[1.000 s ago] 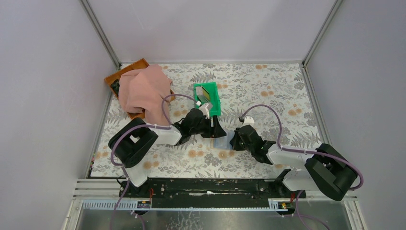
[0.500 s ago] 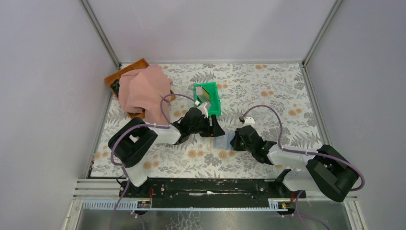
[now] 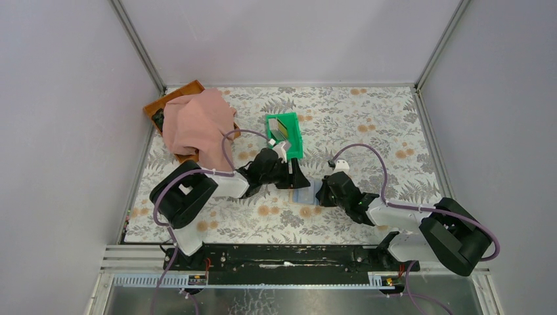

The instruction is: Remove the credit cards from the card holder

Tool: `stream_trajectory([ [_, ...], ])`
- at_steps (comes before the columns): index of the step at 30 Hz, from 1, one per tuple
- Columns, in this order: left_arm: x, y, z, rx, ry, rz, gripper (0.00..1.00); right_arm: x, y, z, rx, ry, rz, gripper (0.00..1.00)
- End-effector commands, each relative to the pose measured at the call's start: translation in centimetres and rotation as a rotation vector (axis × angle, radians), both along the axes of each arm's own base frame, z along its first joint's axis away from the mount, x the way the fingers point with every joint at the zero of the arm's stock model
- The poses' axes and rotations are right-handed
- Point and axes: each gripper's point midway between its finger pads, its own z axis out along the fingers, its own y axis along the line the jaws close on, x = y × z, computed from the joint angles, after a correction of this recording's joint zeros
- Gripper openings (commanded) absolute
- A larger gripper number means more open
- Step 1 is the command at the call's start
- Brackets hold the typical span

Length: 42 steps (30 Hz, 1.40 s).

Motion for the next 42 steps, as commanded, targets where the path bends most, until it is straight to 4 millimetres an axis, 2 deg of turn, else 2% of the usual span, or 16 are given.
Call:
stream_trajectory([
  [1,-1.0,-2.6,1.5,-0.1,0.012,-0.073,0.72,0.4,0.2,0.0,0.013,-0.007,-0.008,0.0],
  [10,-1.5,-3.6,1.8,-0.14,0.028,-0.089,0.72,0.3,0.2,-0.3,0.013,-0.003,-0.006,0.0],
  [21,-2.0,-5.4,5.0,-0.236,0.015,-0.122,0.72,0.2,0.3,-0.8,0.013,0.008,-0.003,0.0],
  [28,-2.1,-6.1,5.3,-0.238,0.012,-0.122,0.72,0.1,-0.2,0.2,0.022,-0.018,-0.017,0.0],
  [33,-2.1,-6.7,4.8,-0.225,0.017,-0.121,0.72,-0.1,-1.4,2.0,0.026,-0.06,-0.052,0.0],
  [39,-2.2,-7.5,4.2,-0.225,0.026,-0.125,0.73,-0.8,-4.3,3.9,0.001,-0.097,-0.143,0.01],
  [42,-2.0,-7.5,4.7,-0.247,0.014,-0.117,0.74,-1.0,-6.4,4.7,-0.013,-0.125,-0.228,0.03],
])
